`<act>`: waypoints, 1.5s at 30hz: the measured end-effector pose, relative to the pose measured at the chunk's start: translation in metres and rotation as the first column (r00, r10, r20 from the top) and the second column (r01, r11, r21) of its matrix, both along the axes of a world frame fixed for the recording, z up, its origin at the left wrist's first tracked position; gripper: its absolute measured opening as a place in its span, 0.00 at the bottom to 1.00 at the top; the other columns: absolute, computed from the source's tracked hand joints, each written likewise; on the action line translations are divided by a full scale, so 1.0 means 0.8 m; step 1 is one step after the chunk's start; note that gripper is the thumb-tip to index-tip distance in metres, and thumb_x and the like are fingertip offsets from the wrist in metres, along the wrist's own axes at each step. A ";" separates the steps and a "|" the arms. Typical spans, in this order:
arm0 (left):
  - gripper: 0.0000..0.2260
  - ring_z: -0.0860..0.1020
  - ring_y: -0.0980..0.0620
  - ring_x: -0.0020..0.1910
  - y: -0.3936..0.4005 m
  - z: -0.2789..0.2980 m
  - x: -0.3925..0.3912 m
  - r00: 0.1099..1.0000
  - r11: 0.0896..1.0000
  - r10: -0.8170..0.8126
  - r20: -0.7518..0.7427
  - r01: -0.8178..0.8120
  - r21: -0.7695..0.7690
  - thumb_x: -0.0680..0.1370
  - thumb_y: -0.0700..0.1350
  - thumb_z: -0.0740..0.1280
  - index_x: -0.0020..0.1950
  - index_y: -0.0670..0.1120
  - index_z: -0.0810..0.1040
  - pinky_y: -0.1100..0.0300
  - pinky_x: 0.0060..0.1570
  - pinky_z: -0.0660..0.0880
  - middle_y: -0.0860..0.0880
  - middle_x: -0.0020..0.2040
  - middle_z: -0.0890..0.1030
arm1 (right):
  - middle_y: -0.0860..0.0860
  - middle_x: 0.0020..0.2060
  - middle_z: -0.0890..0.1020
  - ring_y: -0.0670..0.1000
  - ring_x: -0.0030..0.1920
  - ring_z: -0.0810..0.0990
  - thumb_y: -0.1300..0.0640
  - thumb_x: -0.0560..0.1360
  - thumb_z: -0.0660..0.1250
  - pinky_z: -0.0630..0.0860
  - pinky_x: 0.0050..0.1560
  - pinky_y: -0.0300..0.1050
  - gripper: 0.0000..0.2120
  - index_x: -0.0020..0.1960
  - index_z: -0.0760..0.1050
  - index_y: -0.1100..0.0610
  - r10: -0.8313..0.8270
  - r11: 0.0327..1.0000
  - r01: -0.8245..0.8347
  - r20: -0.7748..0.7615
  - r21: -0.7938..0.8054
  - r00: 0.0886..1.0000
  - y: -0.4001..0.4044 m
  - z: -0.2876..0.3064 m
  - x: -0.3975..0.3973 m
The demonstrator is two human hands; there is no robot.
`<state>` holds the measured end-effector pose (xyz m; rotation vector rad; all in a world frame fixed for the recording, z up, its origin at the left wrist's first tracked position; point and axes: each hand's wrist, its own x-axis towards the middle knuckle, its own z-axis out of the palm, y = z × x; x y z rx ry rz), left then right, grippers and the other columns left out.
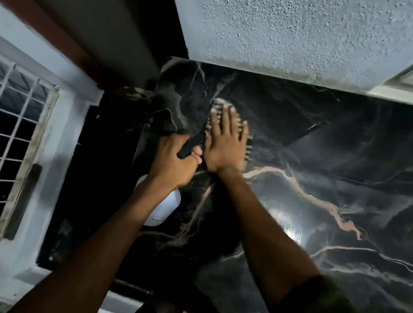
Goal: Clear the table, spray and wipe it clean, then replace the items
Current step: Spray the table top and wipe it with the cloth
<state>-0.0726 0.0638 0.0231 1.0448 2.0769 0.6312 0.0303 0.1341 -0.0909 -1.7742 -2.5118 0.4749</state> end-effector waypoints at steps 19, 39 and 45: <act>0.08 0.85 0.46 0.40 -0.033 -0.005 -0.050 0.986 0.985 0.167 0.009 -0.167 0.040 0.67 0.43 0.62 0.36 0.49 0.81 0.44 0.39 0.85 0.47 0.37 0.86 | 0.55 0.84 0.48 0.57 0.84 0.45 0.42 0.82 0.46 0.41 0.81 0.65 0.31 0.84 0.50 0.49 -0.040 0.999 0.039 0.023 0.010 0.999 0.050 0.005 -0.029; 0.12 0.84 0.41 0.36 -0.095 -0.008 -0.061 0.969 0.970 0.242 -0.049 -0.243 -0.017 0.67 0.45 0.62 0.40 0.41 0.83 0.42 0.33 0.84 0.42 0.38 0.85 | 0.54 0.84 0.50 0.56 0.84 0.45 0.41 0.82 0.50 0.46 0.81 0.65 0.32 0.84 0.51 0.49 -0.033 0.999 0.034 0.014 -0.019 0.999 -0.064 -0.004 -0.022; 0.10 0.85 0.37 0.41 -0.106 -0.001 -0.069 0.972 0.974 0.228 -0.061 -0.228 0.002 0.71 0.39 0.65 0.43 0.37 0.84 0.43 0.39 0.84 0.38 0.40 0.86 | 0.54 0.77 0.70 0.58 0.80 0.64 0.36 0.76 0.57 0.64 0.75 0.68 0.33 0.77 0.70 0.50 0.393 0.909 -0.407 -0.144 -0.090 0.908 -0.286 -0.008 -0.075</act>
